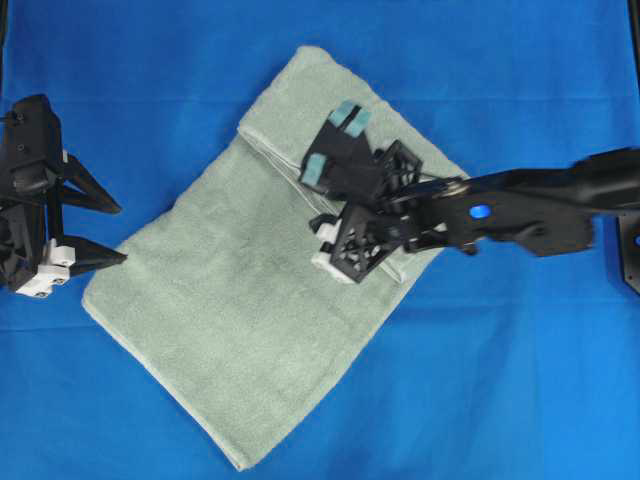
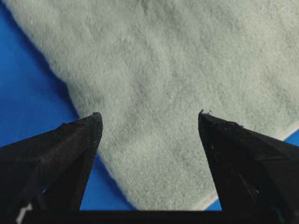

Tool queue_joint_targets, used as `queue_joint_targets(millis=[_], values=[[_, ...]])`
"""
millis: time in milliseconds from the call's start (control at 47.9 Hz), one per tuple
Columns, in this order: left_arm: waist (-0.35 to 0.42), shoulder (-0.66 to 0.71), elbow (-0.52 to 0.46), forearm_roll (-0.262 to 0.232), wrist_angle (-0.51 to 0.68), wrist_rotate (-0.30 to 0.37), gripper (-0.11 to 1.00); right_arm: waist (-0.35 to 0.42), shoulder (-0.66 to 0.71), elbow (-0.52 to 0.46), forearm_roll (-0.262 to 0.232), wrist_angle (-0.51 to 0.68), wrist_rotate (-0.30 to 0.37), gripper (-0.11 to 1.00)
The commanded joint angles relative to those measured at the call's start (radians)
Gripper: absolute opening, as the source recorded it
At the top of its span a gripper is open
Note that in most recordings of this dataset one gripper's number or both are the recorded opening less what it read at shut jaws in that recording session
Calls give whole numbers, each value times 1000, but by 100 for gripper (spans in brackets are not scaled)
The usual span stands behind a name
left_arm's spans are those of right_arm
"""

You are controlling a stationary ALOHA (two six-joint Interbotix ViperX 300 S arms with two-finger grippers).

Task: Fold a bath towel.
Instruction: 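Release the folded corner and withdraw the right gripper to the right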

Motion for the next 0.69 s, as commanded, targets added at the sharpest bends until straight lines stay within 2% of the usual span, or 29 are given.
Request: queue_joint_targets(millis=[0,104,230,355,522,669], values=[[-9,3,-11,-2,-23,21,78,6,-107,14,-32,20,-3,58],[-28,5,-12,-2,-48,78,78,-5,-215,71,-86,61,-3,58],[-64,8,-11,-2,-80,167,78,-40,-342,170,-118,75,-2,58],[-84,11,-11,-2,-97,233,78,-97,-485,295,-137,43,-3,58],[-92,12,-12,-2,-100,301,78,-129,-652,451,-213,11,-3,58],[-137,18,-12,-2,-106,357,78,-129,-724,517,-219,-23,-3,58]])
